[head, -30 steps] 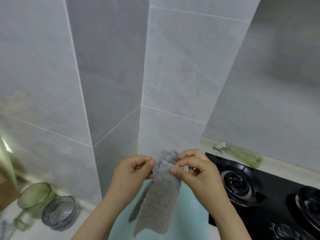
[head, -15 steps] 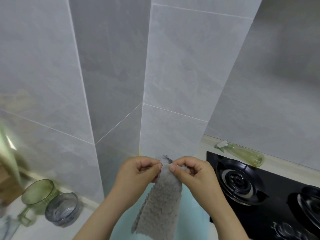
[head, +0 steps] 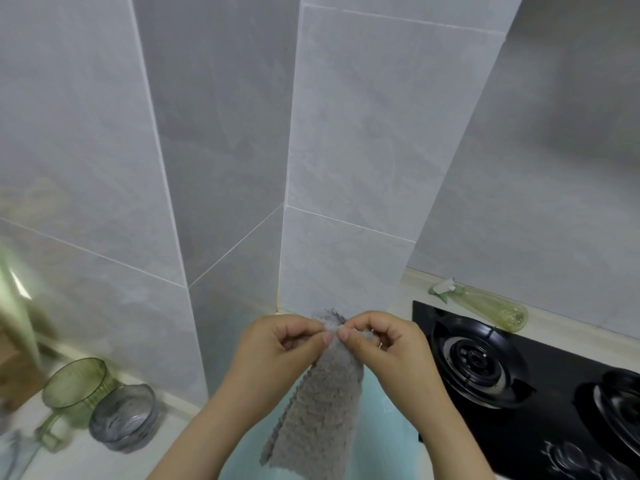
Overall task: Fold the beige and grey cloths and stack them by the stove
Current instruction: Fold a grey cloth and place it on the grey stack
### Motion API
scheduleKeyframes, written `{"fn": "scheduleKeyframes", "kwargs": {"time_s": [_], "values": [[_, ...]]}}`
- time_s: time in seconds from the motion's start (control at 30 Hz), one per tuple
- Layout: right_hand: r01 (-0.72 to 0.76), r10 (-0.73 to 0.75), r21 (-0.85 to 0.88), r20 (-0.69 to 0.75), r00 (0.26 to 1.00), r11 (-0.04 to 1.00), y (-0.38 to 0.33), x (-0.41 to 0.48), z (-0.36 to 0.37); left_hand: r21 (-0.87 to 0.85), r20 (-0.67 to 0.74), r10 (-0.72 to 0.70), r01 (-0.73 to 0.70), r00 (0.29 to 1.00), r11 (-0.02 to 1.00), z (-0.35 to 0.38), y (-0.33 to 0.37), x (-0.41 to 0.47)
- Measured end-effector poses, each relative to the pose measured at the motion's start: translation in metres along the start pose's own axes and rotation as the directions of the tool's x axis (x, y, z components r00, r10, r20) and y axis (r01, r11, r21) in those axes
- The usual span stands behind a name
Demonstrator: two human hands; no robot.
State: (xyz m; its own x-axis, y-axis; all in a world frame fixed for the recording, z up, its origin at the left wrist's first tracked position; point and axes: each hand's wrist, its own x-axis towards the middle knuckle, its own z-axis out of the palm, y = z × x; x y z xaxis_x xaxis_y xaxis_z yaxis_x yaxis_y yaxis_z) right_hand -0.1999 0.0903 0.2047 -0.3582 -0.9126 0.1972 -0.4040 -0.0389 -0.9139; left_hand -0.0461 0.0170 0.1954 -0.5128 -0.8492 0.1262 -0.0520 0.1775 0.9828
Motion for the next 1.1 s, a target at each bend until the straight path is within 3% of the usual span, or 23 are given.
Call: {"fn": "scheduleKeyframes", "kwargs": {"time_s": [0.13, 0.4, 0.53, 0.77, 0.93, 1.1], "values": [[-0.009, 0.009, -0.046, -0.004, 1.000, 0.999, 0.002, 0.000, -0.004, 0.076, -0.089, 0.039, -0.032, 0.995, 0.997, -0.001, -0.001, 0.001], [-0.032, 0.024, -0.314, -0.030, 0.999, 0.949, 0.016, -0.003, -0.025, 0.171, -0.233, 0.090, -0.050, 0.968, 0.984, -0.019, -0.005, 0.006], [-0.014, 0.000, -0.355, -0.038, 0.999, 0.935, 0.013, -0.004, -0.023, 0.267, -0.248, 0.142, -0.073, 0.958, 0.961, -0.023, -0.010, 0.006], [-0.046, -0.035, -0.328, -0.234, 0.972, 0.943, 0.012, -0.002, -0.015, 0.325, -0.271, 0.186, -0.092, 0.944, 0.941, -0.024, -0.014, 0.004], [-0.057, -0.033, -0.448, -0.191, 0.981, 0.892, 0.016, -0.003, -0.011, 0.346, -0.256, 0.248, -0.151, 0.934, 0.926, -0.020, -0.012, 0.001], [-0.104, 0.040, -0.457, -0.148, 0.988, 0.884, 0.016, -0.005, -0.013, 0.369, -0.237, 0.293, -0.194, 0.926, 0.909, -0.020, -0.006, -0.001]]}}
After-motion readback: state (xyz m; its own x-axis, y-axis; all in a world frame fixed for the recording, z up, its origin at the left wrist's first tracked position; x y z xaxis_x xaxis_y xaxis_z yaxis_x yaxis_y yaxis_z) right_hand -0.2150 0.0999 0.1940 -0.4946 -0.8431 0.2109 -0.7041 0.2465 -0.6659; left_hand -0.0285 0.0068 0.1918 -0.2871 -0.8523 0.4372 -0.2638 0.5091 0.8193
